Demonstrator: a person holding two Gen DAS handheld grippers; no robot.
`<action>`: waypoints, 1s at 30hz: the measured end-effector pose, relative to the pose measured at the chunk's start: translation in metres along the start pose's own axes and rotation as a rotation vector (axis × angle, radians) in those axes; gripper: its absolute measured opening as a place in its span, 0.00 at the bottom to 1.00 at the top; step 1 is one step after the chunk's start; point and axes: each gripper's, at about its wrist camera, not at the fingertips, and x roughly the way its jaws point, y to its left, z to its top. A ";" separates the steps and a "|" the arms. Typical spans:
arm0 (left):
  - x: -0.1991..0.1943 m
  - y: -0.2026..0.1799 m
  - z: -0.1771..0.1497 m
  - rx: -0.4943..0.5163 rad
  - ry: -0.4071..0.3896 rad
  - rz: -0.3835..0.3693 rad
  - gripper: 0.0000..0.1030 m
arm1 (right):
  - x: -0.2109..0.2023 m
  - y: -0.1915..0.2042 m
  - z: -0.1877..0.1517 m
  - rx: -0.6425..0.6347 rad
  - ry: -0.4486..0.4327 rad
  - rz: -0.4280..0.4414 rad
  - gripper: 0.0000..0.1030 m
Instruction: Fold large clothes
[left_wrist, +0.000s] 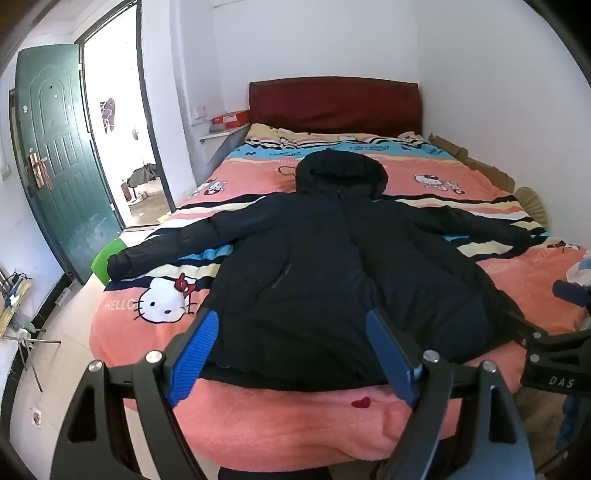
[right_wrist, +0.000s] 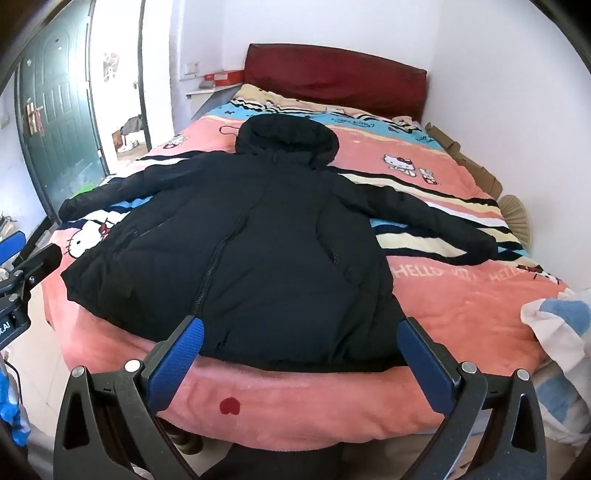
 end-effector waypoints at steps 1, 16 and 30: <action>0.000 0.000 0.000 -0.001 0.000 -0.003 0.80 | 0.001 0.001 0.005 0.000 0.008 -0.001 1.00; 0.009 -0.001 0.001 -0.006 0.013 -0.009 0.80 | 0.015 0.000 0.014 0.005 0.031 -0.015 1.00; 0.026 0.000 0.000 0.003 0.022 -0.007 0.80 | 0.026 -0.008 0.015 0.032 0.030 -0.036 1.00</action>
